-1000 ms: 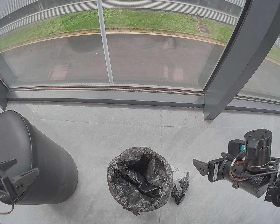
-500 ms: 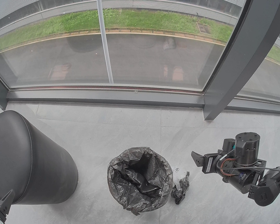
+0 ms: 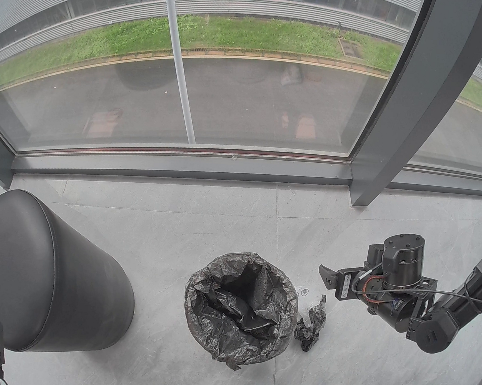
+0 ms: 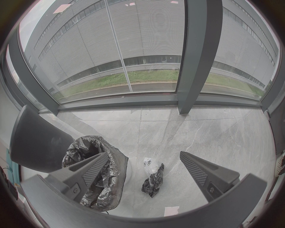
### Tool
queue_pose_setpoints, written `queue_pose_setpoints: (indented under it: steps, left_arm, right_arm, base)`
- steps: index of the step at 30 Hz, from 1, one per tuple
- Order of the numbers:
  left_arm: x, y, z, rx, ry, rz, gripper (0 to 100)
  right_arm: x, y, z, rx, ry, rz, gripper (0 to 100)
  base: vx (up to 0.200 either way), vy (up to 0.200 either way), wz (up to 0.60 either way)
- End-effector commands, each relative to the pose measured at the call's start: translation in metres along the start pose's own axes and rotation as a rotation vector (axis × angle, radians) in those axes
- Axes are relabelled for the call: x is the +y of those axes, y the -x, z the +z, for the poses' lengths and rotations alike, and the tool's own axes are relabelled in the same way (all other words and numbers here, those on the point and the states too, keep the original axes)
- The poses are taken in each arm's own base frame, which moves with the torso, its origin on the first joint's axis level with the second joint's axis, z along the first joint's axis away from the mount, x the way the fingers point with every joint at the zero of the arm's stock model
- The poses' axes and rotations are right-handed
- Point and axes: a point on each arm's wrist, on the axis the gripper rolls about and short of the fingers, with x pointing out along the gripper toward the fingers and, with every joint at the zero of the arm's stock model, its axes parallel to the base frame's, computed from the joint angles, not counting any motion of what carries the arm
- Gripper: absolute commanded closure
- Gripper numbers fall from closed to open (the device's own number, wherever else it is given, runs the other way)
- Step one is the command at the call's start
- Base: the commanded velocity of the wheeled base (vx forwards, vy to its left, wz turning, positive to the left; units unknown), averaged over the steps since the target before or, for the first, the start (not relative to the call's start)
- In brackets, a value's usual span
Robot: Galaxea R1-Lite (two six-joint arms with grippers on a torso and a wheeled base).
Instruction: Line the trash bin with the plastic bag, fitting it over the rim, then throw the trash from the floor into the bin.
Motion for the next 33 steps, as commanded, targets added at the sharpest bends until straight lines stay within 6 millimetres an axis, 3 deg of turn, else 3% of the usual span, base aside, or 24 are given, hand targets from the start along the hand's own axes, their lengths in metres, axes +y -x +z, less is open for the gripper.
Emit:
queue_pose_setpoints:
  steps: [1, 15, 26, 33]
  left_arm:
    - [0.001, -0.001, -0.009, -0.017, -0.032, 0.032, 0]
    - [-0.004, -0.001, -0.009, -0.014, -0.123, -0.16, 0]
    - [-0.009, 0.0, -0.01, -0.018, -0.194, -0.427, 0]
    - [-0.009, 0.001, -0.009, 0.003, -0.184, -0.423, 0]
  right_arm:
    - [0.001, -0.021, -0.006, 0.023, 0.016, -0.016, 0]
    - [0.009, -0.062, 0.003, -0.014, 0.062, -0.026, 0]
    - [0.013, -0.066, 0.011, -0.041, 0.062, 0.008, 0]
    - [0.011, -0.065, 0.012, -0.046, 0.053, 0.01, 0]
  base:
    - [0.0, 0.0, 0.0]
    - [0.0, 0.0, 0.0]
    - [0.0, 0.0, 0.0]
    - [0.0, 0.0, 0.0]
